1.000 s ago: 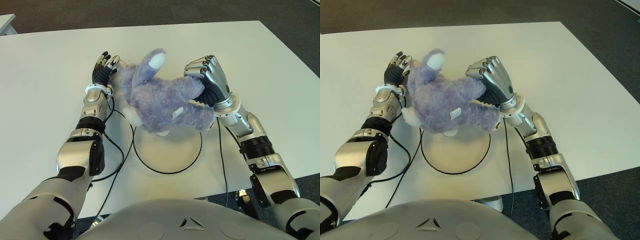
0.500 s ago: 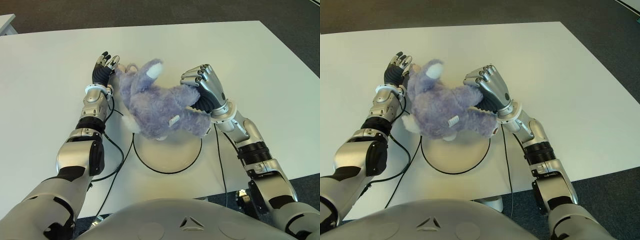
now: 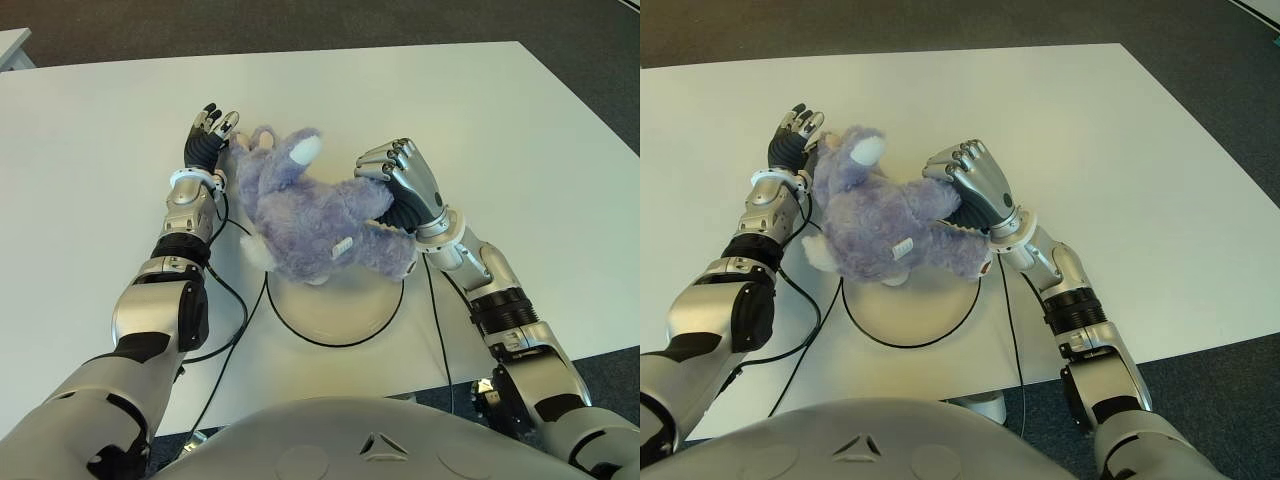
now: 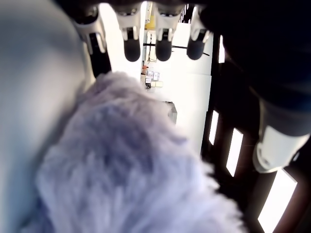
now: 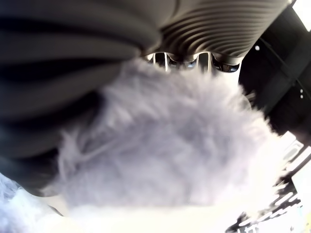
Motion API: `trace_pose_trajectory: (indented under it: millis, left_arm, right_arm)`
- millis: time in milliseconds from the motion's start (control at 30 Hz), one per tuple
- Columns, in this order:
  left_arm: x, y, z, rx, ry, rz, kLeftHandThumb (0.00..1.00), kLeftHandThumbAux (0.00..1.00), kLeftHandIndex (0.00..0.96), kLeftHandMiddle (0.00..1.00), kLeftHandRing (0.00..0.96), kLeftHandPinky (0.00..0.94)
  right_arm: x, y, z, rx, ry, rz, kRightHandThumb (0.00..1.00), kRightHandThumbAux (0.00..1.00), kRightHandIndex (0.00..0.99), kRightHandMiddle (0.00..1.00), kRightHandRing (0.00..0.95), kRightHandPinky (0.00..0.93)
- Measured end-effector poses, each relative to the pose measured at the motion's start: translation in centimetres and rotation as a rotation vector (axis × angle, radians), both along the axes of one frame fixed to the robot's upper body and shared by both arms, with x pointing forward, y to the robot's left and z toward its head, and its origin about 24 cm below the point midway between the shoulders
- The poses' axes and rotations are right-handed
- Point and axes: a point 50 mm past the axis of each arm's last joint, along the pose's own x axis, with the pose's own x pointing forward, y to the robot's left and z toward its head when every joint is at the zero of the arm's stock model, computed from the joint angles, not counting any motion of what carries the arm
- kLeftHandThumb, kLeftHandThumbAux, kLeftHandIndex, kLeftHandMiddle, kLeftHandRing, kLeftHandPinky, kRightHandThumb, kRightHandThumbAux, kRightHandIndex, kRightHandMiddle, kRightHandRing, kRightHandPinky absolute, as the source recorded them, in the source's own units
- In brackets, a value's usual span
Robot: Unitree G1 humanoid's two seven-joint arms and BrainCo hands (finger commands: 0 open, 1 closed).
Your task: Put the doll into the plate.
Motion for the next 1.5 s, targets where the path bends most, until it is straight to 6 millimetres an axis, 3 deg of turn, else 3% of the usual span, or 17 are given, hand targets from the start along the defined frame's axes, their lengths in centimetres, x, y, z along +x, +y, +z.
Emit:
trace_pose_trajectory:
  millis: [567, 1500]
  left_arm:
    - [0.0, 0.1, 0.1, 0.002, -0.004, -0.003, 0.111, 0.587, 0.000, 0.045, 0.033, 0.015]
    - [0.0, 0.2, 0.2, 0.003, -0.007, 0.001, 0.114, 0.590, 0.000, 0.044, 0.034, 0.032]
  right_arm:
    - [-0.4, 0.0, -1.5, -0.068, 0.038, 0.008, 0.539, 0.721, 0.792, 0.896, 0.876, 0.882]
    - [-1.6, -0.1, -3.2, -0.168, 0.114, 0.023, 0.502, 0.733, 0.725, 0.876, 0.844, 0.856]
